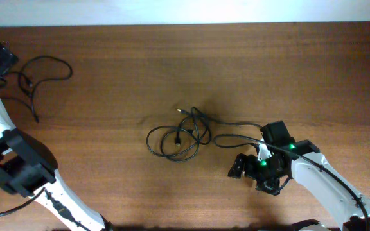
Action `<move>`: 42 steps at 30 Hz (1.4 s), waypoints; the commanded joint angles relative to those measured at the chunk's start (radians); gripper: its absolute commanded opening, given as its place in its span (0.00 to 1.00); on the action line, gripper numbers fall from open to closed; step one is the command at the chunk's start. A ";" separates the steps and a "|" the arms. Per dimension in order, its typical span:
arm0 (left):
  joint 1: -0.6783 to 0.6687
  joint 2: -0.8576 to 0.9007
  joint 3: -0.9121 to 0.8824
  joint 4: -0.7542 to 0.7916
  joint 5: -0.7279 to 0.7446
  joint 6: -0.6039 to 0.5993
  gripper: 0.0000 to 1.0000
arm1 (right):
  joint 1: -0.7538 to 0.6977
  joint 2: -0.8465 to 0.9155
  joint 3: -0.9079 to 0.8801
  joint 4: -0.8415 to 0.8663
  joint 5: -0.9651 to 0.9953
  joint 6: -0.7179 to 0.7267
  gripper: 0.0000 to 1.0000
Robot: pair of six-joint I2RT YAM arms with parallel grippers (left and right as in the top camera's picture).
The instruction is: Untangle cables
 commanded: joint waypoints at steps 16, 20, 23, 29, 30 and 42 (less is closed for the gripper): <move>-0.262 -0.060 0.113 -0.446 0.689 0.104 1.00 | -0.001 0.005 -0.005 0.000 0.013 0.005 0.99; -0.422 -0.060 0.107 -0.522 0.516 0.104 1.00 | -0.001 0.005 -0.005 0.000 0.013 0.004 0.99; -0.552 -0.060 0.089 -0.542 0.389 0.104 1.00 | -0.001 0.005 -0.005 0.000 0.013 0.005 0.98; -0.763 -0.058 0.085 -0.578 0.270 0.104 0.99 | -0.001 0.005 -0.005 0.000 0.013 0.004 0.98; -0.788 -0.058 0.085 -0.579 0.265 0.104 0.99 | -0.001 0.005 -0.005 0.000 0.013 0.005 0.99; -0.892 -0.058 0.085 -0.578 0.218 0.104 0.99 | -0.001 0.005 -0.005 0.000 0.013 0.005 0.98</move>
